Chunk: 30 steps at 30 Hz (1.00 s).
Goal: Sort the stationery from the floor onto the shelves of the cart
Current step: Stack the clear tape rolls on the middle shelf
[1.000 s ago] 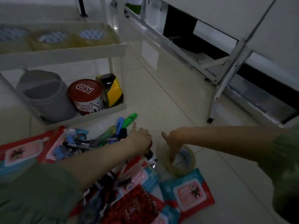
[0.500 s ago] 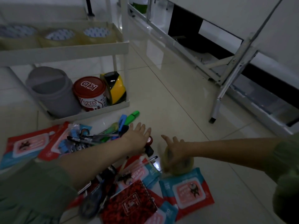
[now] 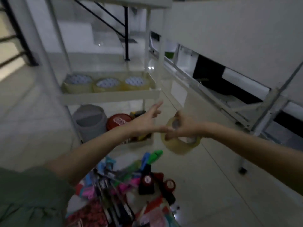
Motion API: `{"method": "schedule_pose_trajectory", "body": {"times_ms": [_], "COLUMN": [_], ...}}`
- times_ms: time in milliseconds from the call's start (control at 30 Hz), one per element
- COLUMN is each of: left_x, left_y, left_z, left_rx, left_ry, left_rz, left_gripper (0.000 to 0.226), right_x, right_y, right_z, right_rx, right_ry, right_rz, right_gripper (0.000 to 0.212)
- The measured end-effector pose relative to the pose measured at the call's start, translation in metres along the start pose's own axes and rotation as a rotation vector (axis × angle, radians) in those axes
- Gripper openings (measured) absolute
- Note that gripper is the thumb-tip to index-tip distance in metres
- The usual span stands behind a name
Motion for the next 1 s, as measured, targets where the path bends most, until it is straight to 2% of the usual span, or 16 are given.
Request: {"method": "schedule_pose_trajectory", "body": {"times_ms": [67,133,200,267,367,467,567,667,800,900,933,1000], "left_x": [-0.008,-0.015,-0.026,-0.037,-0.049,-0.055,-0.058,-0.052,-0.048,-0.038,-0.033,-0.024], "left_y": [0.014,0.023,0.035,0.045,0.039,0.023,0.006,-0.007,-0.012,-0.021,-0.028,-0.052], "left_z": [-0.030,-0.055,-0.082,-0.107,-0.141,-0.166,-0.185,-0.197,-0.213,-0.228,-0.230,-0.228], "left_rx": [-0.052,0.048,0.047,0.067,0.176,0.281,0.170,-0.042,-0.101,-0.008,0.016,0.142], "left_ry": [0.079,0.200,0.429,0.613,0.802,0.906,1.002,1.006,1.027,0.910,0.866,0.806], "left_rz": [0.067,0.121,0.199,0.247,0.190,0.059,-0.057,-0.062,0.114,0.165,0.136,-0.041], "left_gripper": [0.143,0.124,0.093,0.084,0.089,0.092,0.087,0.074,0.073,0.080,0.079,0.071], "right_x": [-0.009,-0.016,-0.017,-0.015,-0.004,0.013,0.032,0.046,0.062,0.079,0.085,0.102], "right_y": [-0.030,-0.062,-0.092,-0.119,-0.150,-0.165,-0.170,-0.178,-0.190,-0.198,-0.199,-0.199], "right_z": [-0.039,-0.066,-0.082,-0.091,-0.094,-0.092,-0.089,-0.089,-0.085,-0.086,-0.086,-0.082], "right_rx": [0.273,0.427,0.493,0.527,0.600,0.696,0.670,0.633,0.549,0.338,0.260,0.112], "right_ry": [0.102,0.163,0.208,0.260,0.266,0.228,0.220,0.198,0.198,0.398,0.481,0.603], "right_rz": [-0.105,-0.175,-0.279,-0.389,-0.477,-0.540,-0.595,-0.659,-0.764,-0.768,-0.747,-0.686], "right_gripper": [0.086,0.076,0.075,0.077,0.076,0.082,0.081,0.071,0.055,0.056,0.056,0.051]}}
Point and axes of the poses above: each hand's wrist, its own x-axis towards the middle knuckle, its own z-axis out of the palm, y = z × x, the point moved 5 cm from there along x, towards the middle knuckle, and after that the axes turned 8 degrees about -y, right-handed, at the moved point
